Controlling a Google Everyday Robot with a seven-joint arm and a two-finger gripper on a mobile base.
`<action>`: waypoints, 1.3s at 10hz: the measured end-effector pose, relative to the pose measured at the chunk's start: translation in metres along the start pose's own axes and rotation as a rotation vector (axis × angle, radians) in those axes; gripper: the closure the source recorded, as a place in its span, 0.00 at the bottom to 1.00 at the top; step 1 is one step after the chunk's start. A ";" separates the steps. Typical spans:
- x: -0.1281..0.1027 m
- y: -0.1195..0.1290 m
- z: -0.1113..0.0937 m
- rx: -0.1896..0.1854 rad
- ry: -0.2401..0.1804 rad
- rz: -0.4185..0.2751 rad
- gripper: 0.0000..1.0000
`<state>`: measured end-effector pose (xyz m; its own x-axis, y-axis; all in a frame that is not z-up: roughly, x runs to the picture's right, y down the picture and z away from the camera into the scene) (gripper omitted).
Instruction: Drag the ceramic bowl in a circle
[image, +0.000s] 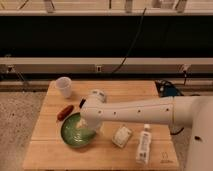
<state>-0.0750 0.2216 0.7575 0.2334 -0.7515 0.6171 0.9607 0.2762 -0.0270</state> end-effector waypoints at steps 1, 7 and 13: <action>0.000 0.000 0.001 0.001 -0.004 -0.002 0.20; 0.002 0.000 0.010 0.008 -0.028 -0.025 0.20; 0.000 -0.003 0.015 0.008 -0.048 -0.049 0.20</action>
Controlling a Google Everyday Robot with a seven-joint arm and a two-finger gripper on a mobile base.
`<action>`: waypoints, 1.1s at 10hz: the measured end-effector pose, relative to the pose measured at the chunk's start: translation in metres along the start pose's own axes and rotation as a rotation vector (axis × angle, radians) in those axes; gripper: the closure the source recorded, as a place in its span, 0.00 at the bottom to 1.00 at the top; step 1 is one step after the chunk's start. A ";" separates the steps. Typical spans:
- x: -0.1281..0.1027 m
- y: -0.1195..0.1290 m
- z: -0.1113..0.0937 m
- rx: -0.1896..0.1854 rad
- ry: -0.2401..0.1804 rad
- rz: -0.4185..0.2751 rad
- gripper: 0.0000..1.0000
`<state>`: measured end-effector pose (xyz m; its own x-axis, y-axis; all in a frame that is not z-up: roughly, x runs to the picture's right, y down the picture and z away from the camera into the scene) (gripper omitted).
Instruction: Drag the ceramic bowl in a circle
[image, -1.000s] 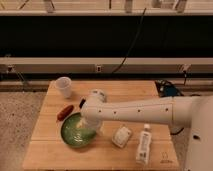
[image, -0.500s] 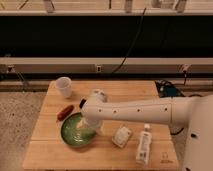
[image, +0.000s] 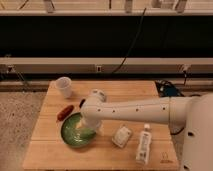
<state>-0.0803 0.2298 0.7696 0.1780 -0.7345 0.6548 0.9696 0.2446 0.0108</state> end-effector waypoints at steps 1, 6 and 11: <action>0.000 0.001 0.002 0.000 -0.004 -0.001 0.20; -0.002 0.001 0.007 0.004 -0.024 -0.017 0.20; -0.005 0.002 0.010 0.008 -0.039 -0.028 0.32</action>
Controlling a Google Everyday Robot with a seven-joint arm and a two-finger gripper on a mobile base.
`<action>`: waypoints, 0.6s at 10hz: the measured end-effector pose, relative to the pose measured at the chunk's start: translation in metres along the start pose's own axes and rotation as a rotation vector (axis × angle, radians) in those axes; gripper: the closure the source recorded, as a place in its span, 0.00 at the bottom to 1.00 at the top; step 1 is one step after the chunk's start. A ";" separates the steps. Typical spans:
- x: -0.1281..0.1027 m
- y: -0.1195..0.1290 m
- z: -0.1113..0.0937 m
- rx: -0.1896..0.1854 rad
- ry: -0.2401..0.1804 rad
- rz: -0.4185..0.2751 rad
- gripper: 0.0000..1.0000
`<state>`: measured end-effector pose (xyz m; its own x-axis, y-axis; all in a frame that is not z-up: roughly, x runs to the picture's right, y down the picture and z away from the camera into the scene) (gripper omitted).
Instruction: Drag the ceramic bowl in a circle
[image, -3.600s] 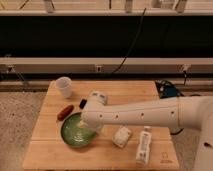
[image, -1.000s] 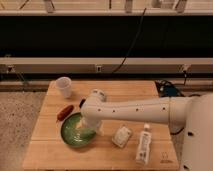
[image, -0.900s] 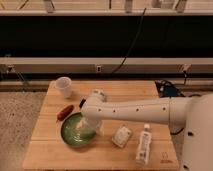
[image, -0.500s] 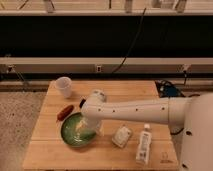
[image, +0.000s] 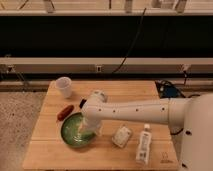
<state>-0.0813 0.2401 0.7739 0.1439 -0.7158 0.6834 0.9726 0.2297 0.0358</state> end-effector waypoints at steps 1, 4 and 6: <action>-0.001 0.000 0.001 0.002 -0.004 -0.001 0.31; 0.003 -0.001 -0.001 0.010 -0.003 -0.004 0.30; 0.012 -0.009 -0.002 0.011 -0.001 -0.011 0.49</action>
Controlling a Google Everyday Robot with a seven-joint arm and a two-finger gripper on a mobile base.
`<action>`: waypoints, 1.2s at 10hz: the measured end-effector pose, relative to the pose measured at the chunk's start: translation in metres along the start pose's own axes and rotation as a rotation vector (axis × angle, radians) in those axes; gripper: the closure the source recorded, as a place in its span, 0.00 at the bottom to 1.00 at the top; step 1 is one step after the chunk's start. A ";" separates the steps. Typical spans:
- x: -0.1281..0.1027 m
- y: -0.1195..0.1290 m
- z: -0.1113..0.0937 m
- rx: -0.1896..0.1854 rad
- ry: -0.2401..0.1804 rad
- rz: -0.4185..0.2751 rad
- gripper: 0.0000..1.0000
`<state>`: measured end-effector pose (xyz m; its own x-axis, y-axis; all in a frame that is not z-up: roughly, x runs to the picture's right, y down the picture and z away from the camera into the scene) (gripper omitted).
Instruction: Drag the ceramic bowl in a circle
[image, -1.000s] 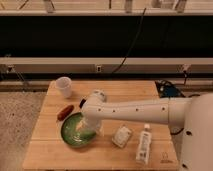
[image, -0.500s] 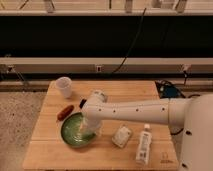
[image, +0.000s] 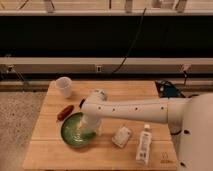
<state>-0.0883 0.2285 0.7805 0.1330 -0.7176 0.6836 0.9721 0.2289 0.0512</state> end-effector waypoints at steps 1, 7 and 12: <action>0.001 -0.001 0.000 0.002 -0.001 0.002 0.59; 0.008 -0.004 -0.002 0.016 0.000 0.000 0.98; -0.003 0.001 -0.007 0.025 0.002 0.002 0.98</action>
<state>-0.0864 0.2260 0.7735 0.1350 -0.7189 0.6819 0.9668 0.2462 0.0682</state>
